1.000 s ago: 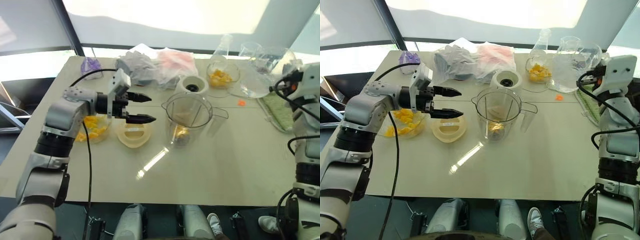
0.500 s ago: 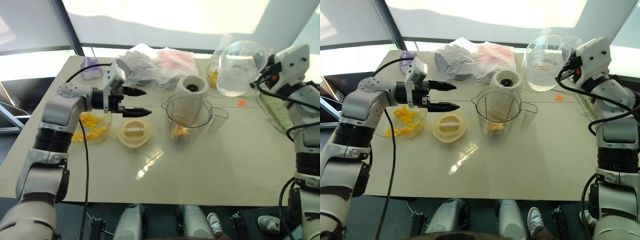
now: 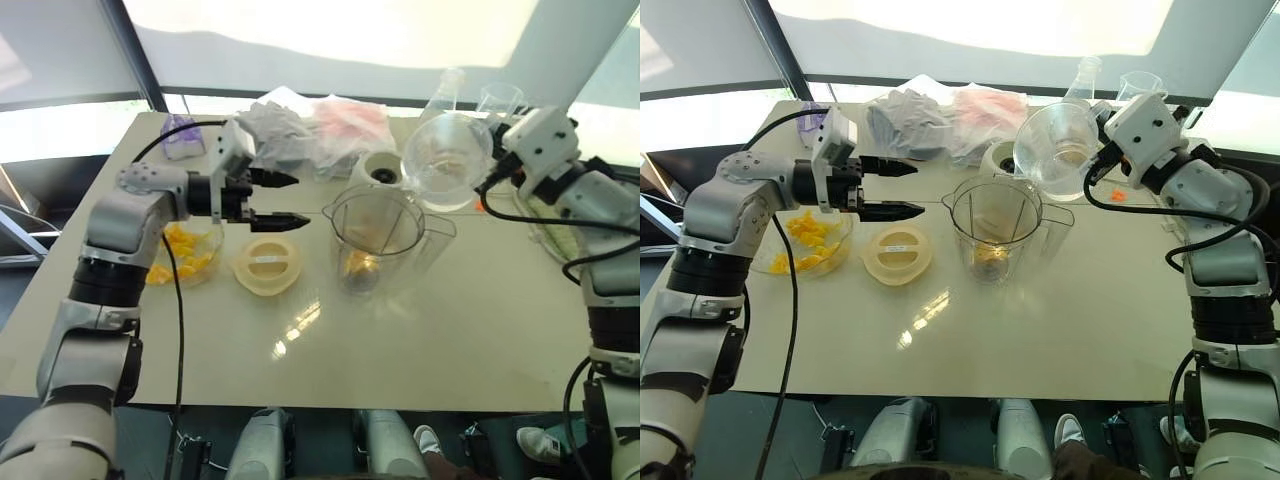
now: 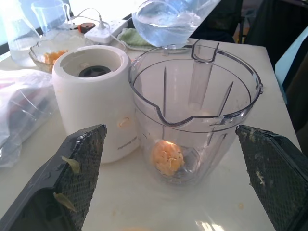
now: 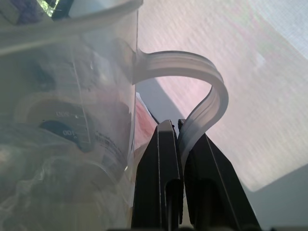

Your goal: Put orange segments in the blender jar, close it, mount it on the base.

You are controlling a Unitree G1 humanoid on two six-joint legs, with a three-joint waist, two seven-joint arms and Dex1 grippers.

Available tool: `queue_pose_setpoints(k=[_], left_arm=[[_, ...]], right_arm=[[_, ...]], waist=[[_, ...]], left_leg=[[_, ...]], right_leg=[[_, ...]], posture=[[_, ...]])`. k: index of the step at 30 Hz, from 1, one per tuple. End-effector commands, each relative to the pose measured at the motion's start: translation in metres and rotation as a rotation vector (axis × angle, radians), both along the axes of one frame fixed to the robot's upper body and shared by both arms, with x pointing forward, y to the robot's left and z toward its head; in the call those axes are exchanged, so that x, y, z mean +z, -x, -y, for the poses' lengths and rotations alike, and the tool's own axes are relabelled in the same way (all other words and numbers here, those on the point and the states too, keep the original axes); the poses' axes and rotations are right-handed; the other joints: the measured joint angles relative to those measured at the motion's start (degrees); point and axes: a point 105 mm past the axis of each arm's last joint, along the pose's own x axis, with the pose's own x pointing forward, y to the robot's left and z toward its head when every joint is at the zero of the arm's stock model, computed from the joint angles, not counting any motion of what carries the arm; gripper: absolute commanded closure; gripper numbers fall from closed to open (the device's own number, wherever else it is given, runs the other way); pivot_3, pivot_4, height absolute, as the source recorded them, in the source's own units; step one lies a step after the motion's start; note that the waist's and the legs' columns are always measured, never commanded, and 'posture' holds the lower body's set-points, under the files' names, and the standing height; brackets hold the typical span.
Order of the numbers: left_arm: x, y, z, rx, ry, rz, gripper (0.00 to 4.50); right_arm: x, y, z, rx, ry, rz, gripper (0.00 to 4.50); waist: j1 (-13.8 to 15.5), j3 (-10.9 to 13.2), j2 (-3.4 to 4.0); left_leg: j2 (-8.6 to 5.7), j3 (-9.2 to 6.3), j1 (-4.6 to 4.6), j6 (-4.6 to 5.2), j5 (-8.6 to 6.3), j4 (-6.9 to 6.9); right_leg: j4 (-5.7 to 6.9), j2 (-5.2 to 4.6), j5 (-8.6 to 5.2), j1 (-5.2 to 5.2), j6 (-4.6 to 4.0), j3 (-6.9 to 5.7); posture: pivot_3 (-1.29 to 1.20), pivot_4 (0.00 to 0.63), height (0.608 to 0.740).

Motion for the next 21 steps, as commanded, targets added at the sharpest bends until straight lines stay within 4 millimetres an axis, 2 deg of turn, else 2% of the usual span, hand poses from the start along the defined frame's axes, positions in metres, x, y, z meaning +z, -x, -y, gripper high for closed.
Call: queue_pose_setpoints(k=[1,9,21], left_arm=[[0.011,0.005,0.002,-0.016,0.035,0.037,0.00],[0.011,0.007,0.003,-0.019,0.040,0.030,0.00],[0.010,0.007,0.005,-0.021,0.043,0.025,0.00]], right_arm=[[0.019,0.008,-0.007,0.017,0.110,0.112,4.46],[0.022,0.007,-0.015,0.023,0.262,0.193,4.46],[0.029,0.006,-0.020,0.012,0.390,0.294,4.46]], waist=[[0.0,0.0,0.00],[-0.1,0.0,-0.02],[-0.1,0.0,-0.02]], left_leg=[[0.00,0.00,0.00,0.00,0.00,0.00],[0.00,0.03,0.01,0.00,0.00,0.00],[0.01,0.03,0.02,-0.01,0.00,0.00]], right_leg=[[0.00,0.00,0.00,0.00,0.00,0.00],[0.00,0.00,0.00,-0.01,0.00,0.01],[0.01,0.01,0.00,-0.01,0.00,0.01]], posture=[[0.00,0.150,0.740],[0.00,0.150,0.740],[0.00,0.150,0.740]])
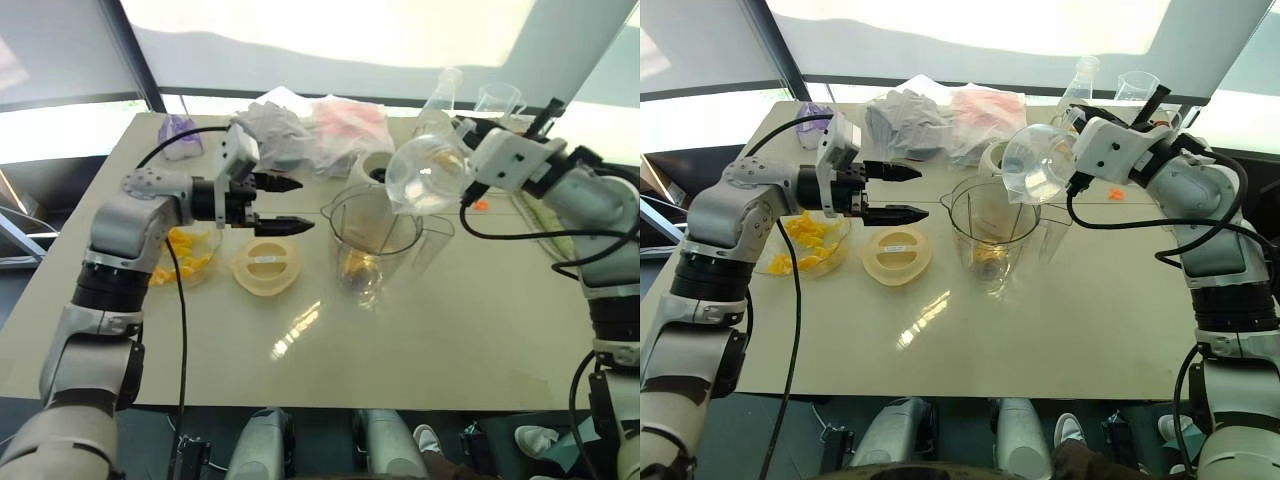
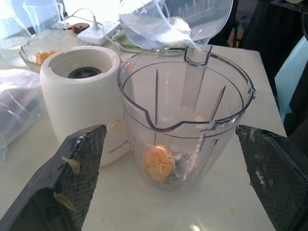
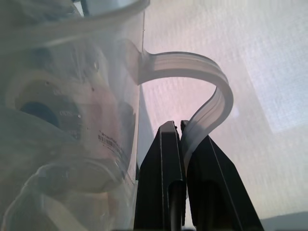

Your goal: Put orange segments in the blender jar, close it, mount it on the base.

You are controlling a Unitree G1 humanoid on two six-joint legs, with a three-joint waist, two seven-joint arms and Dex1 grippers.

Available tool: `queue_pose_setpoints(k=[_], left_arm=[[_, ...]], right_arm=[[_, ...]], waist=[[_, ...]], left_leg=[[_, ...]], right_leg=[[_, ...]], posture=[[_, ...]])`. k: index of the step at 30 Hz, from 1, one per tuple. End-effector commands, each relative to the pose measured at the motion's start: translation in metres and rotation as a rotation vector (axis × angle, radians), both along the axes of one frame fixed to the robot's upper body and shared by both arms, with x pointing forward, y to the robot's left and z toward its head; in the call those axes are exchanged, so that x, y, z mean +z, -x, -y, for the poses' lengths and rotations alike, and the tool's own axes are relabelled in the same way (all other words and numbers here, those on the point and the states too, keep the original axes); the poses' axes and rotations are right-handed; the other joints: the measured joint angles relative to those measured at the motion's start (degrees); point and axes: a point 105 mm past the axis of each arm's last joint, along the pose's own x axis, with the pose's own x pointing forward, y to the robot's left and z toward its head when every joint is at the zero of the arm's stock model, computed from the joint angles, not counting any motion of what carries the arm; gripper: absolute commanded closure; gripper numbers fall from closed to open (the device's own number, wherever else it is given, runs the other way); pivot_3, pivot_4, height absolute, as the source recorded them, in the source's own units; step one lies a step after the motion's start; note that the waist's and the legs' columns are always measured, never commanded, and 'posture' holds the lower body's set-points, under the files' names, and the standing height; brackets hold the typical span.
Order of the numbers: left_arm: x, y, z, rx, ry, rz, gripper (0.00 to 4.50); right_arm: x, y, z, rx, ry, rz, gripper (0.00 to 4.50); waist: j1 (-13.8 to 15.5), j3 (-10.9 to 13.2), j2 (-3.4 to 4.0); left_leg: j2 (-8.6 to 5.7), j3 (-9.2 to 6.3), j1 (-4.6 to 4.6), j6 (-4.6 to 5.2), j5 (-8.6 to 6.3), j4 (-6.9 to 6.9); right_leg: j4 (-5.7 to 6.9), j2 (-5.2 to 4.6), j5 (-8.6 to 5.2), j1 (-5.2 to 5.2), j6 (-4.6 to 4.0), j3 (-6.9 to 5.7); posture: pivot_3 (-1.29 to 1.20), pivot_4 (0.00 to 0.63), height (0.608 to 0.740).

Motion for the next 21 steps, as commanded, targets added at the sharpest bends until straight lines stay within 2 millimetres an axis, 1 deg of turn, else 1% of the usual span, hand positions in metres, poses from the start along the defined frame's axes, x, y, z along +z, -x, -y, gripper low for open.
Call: queue_pose_setpoints(k=[1,21], left_arm=[[0.012,0.004,0.001,-0.013,0.026,0.043,0.00],[0.011,0.005,0.002,-0.021,0.024,0.042,0.00]], right_arm=[[0.021,0.006,-0.001,0.003,0.035,0.099,4.46],[0.033,0.009,-0.007,-0.007,0.196,0.269,4.46]], waist=[[0.0,0.0,0.00],[0.0,0.0,0.00]], left_leg=[[0.00,0.00,0.00,0.00,0.00,0.00],[-0.01,0.01,0.00,-0.01,0.00,0.00]], right_leg=[[0.00,0.00,0.00,0.00,0.00,0.00],[0.00,0.00,0.00,0.00,0.00,0.00]], posture=[[0.00,0.150,0.740],[0.00,0.150,0.740]])
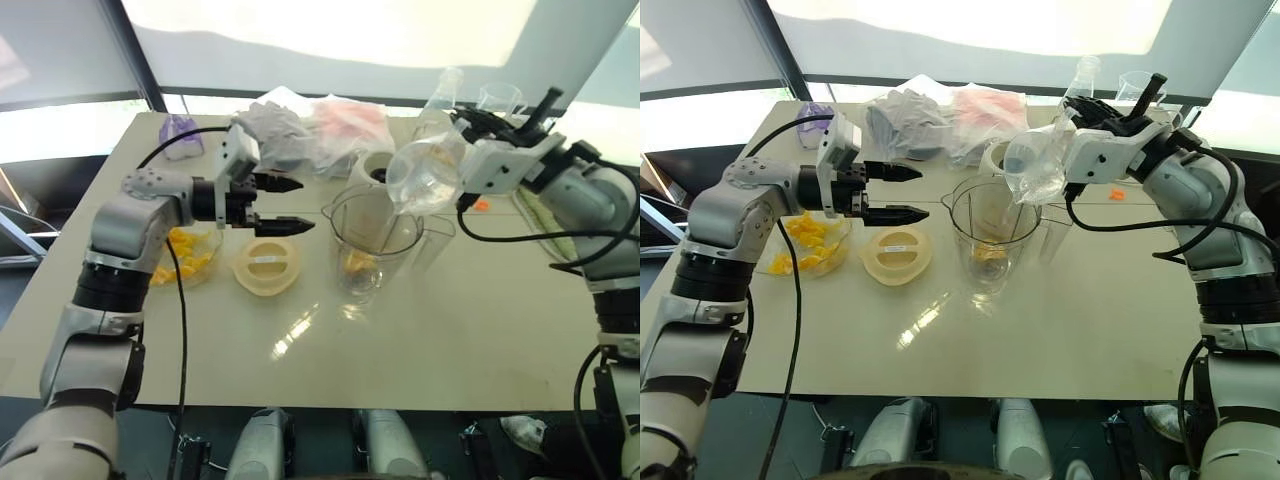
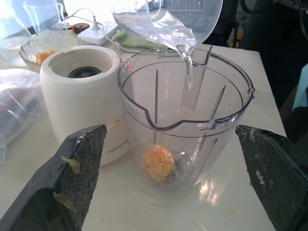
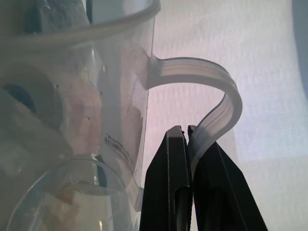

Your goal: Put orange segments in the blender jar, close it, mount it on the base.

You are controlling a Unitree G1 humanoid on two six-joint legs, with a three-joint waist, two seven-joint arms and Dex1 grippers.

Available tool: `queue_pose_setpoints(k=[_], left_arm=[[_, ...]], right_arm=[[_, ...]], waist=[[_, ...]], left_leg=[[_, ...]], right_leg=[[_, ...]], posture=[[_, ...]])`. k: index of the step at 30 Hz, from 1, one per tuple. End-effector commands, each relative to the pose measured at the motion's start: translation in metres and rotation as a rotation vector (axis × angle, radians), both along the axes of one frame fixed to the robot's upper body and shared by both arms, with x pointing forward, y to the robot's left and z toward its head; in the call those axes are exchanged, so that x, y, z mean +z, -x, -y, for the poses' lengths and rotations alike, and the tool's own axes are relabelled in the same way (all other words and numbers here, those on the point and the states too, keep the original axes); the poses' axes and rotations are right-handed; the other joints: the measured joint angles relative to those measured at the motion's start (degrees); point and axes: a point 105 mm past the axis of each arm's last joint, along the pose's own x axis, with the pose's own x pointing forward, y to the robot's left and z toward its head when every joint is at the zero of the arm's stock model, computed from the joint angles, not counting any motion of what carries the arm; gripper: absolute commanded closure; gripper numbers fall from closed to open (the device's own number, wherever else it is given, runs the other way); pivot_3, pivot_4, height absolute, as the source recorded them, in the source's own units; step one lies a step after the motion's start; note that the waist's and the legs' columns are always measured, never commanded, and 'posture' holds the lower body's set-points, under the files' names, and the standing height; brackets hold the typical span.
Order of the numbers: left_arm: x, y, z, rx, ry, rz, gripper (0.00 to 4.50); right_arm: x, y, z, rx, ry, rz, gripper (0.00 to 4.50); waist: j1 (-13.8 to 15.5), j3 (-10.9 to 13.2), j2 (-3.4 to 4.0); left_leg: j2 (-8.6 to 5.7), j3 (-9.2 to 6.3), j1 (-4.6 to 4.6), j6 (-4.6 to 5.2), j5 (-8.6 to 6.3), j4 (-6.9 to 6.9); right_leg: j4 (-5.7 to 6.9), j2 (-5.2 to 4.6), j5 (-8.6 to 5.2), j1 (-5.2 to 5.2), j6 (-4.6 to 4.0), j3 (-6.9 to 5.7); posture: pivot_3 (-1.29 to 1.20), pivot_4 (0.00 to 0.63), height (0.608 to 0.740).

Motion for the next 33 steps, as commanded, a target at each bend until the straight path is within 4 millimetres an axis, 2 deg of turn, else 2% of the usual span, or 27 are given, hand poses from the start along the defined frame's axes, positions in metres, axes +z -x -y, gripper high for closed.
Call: queue_pose_setpoints(k=[1,15,26,29,33], left_arm=[[0.011,0.004,0.001,-0.018,0.022,0.043,0.00],[0.011,0.004,0.002,-0.018,0.023,0.042,0.00],[0.011,0.004,0.002,-0.017,0.022,0.044,0.00],[0.011,0.004,0.002,-0.018,0.021,0.045,0.00],[0.011,0.005,0.002,-0.022,0.022,0.043,0.00]], right_arm=[[0.026,0.008,-0.002,0.011,0.021,0.108,4.46],[0.026,0.007,-0.002,0.005,0.111,0.162,4.46],[0.026,0.006,0.001,-0.002,0.102,0.173,4.46],[0.024,0.004,0.005,-0.012,0.075,0.157,4.46],[0.031,-0.001,0.025,-0.051,-0.235,0.082,4.46]], waist=[[0.0,0.0,0.00],[0.0,0.0,0.00],[0.0,0.0,0.00],[0.0,0.0,0.00],[0.0,0.0,-0.01]], left_leg=[[0.00,0.00,0.00,0.00,0.00,0.00],[0.00,0.01,0.00,-0.01,0.00,0.00],[0.00,0.01,0.00,-0.01,0.01,0.00],[0.00,0.01,0.00,-0.01,0.01,0.00],[0.00,0.01,0.00,-0.01,0.01,0.00]], right_leg=[[0.00,0.00,0.00,0.00,0.00,0.00],[0.00,0.00,0.00,0.00,0.00,0.00],[0.00,0.00,0.00,0.00,0.00,0.00],[0.00,0.00,0.00,0.00,0.00,0.00],[0.01,0.00,0.00,0.00,0.00,0.01]], posture=[[0.00,0.150,0.740],[0.00,0.150,0.740],[0.00,0.150,0.740],[0.00,0.150,0.740],[0.00,0.150,0.740]])
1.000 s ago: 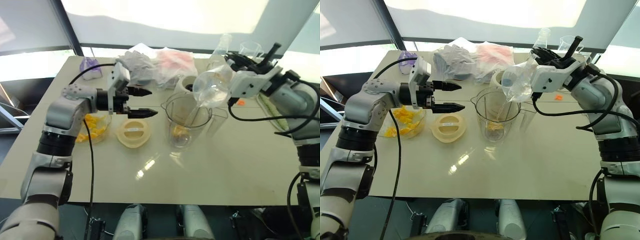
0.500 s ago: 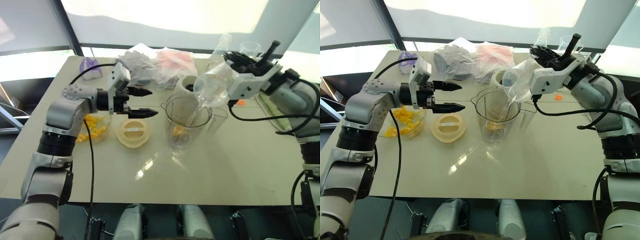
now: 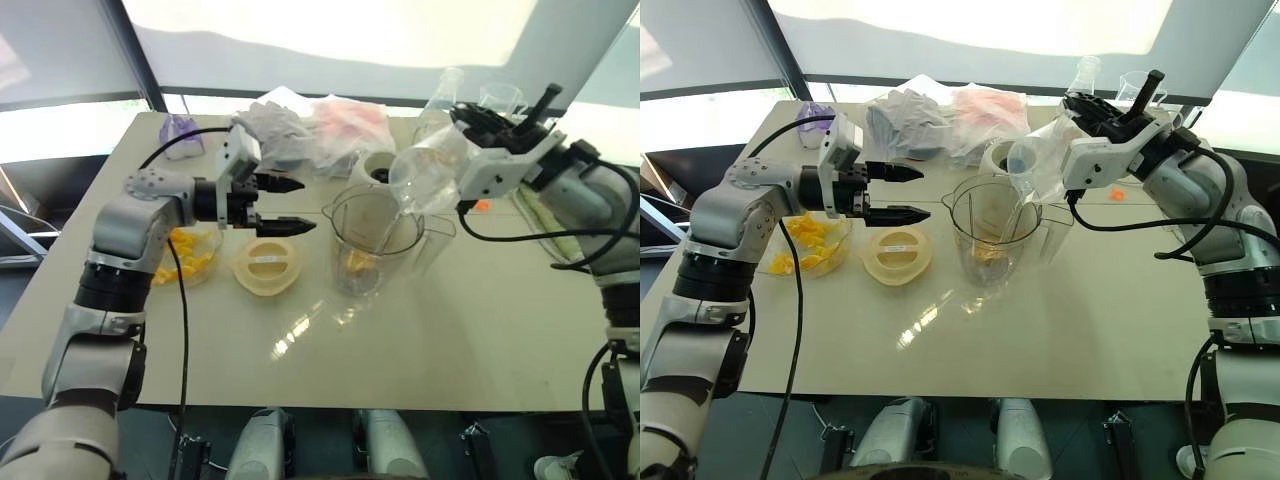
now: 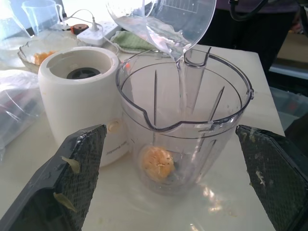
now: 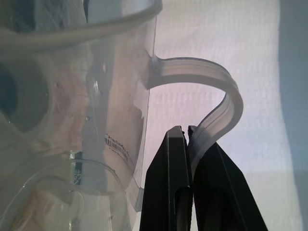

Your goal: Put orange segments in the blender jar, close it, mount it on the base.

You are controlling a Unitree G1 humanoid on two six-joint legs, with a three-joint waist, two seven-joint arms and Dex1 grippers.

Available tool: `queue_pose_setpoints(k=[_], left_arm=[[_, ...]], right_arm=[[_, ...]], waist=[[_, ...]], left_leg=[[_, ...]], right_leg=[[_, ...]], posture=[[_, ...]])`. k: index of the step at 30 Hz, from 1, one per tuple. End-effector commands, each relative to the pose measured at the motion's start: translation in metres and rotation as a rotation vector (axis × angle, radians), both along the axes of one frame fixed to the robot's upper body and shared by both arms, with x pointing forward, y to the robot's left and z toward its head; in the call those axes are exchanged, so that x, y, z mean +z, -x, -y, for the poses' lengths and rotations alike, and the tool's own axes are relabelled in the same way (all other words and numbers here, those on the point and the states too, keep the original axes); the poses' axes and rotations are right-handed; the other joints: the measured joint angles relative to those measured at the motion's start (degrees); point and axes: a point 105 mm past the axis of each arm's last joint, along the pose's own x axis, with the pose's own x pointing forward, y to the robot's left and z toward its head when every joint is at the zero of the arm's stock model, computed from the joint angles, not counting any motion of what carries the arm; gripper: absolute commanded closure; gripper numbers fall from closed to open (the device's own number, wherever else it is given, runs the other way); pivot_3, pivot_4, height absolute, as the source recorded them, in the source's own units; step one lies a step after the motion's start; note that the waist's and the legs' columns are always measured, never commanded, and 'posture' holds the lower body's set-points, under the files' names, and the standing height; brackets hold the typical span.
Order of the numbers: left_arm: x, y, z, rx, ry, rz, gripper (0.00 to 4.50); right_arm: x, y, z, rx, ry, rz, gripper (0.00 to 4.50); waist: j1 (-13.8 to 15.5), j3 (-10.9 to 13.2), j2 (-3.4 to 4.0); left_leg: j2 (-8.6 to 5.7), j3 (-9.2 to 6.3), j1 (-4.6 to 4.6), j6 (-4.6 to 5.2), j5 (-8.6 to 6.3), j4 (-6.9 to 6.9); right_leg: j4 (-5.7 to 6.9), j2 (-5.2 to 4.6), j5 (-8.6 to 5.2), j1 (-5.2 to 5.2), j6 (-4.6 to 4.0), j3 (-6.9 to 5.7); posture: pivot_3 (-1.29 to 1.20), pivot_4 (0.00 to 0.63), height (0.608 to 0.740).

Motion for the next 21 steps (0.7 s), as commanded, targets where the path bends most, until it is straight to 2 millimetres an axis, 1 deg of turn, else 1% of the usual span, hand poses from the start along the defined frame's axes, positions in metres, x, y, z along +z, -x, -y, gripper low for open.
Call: queue_pose_setpoints(k=[1,2,5,7,11,12,16,19,21], left_arm=[[0.012,0.004,0.001,-0.019,0.020,0.043,0.00],[0.012,0.005,0.001,-0.020,0.020,0.043,0.00],[0.012,0.005,0.001,-0.024,0.024,0.039,0.00],[0.012,0.004,0.001,-0.025,0.025,0.038,0.00],[0.015,0.006,0.005,-0.043,0.055,0.026,0.00],[0.016,0.006,0.006,-0.045,0.061,0.023,0.00],[0.020,0.012,0.011,-0.085,0.081,0.013,0.00],[0.020,0.018,0.016,-0.115,0.091,-0.001,0.00],[0.020,0.022,0.019,-0.132,0.106,-0.014,0.00]], right_arm=[[0.022,0.001,0.028,-0.032,-0.338,-0.034,4.46],[0.020,-0.001,0.033,-0.038,-0.408,-0.073,4.46],[0.011,-0.001,0.052,-0.037,-0.694,-0.182,4.46],[0.005,0.001,0.057,-0.029,-0.787,-0.233,4.46],[-0.006,0.009,0.074,-0.001,-1.075,-0.299,4.46],[-0.007,0.011,0.076,-0.001,-1.109,-0.299,4.46],[-0.013,0.024,0.098,-0.016,-1.309,-0.261,4.46],[-0.025,0.035,0.115,-0.079,-1.367,-0.239,4.46],[-0.041,0.042,0.127,-0.155,-1.379,-0.237,4.46]], waist=[[0.0,0.0,0.00],[0.0,0.0,0.00],[0.3,0.0,-0.01],[0.2,0.0,-0.01],[0.2,0.0,0.00],[0.2,0.0,0.00],[0.2,0.0,0.00],[0.3,0.0,0.00],[0.3,0.0,0.00]], left_leg=[[0.00,-0.01,0.00,0.00,0.00,0.01],[0.00,-0.01,0.00,-0.01,0.01,0.01],[0.01,-0.07,0.00,-0.01,0.01,0.02],[0.00,-0.06,0.00,-0.01,0.01,0.02],[0.00,-0.06,0.00,0.00,0.00,0.02],[0.00,-0.07,0.01,0.00,0.00,0.02],[0.00,-0.08,0.03,0.00,0.00,0.02],[0.00,-0.09,0.03,0.00,0.00,0.02],[-0.01,-0.09,0.02,0.00,0.00,0.02]], right_leg=[[0.01,0.00,0.00,0.01,0.00,0.00],[0.02,0.00,0.01,0.01,0.00,0.00],[0.03,-0.01,0.02,0.05,0.01,-0.04],[0.03,-0.03,0.02,0.05,0.01,-0.04],[0.04,-0.04,0.02,0.04,0.01,-0.04],[0.06,-0.04,0.02,0.04,0.02,-0.04],[0.11,-0.03,0.02,0.04,0.02,-0.04],[0.10,-0.03,0.02,0.04,0.02,-0.04],[0.09,-0.04,0.02,0.04,0.02,-0.04]], posture=[[0.00,0.150,0.740],[0.00,0.150,0.740],[0.00,0.150,0.740],[0.00,0.150,0.740],[0.00,0.150,0.740],[0.00,0.150,0.740],[0.00,0.150,0.740],[0.00,0.150,0.740],[0.00,0.150,0.740]])
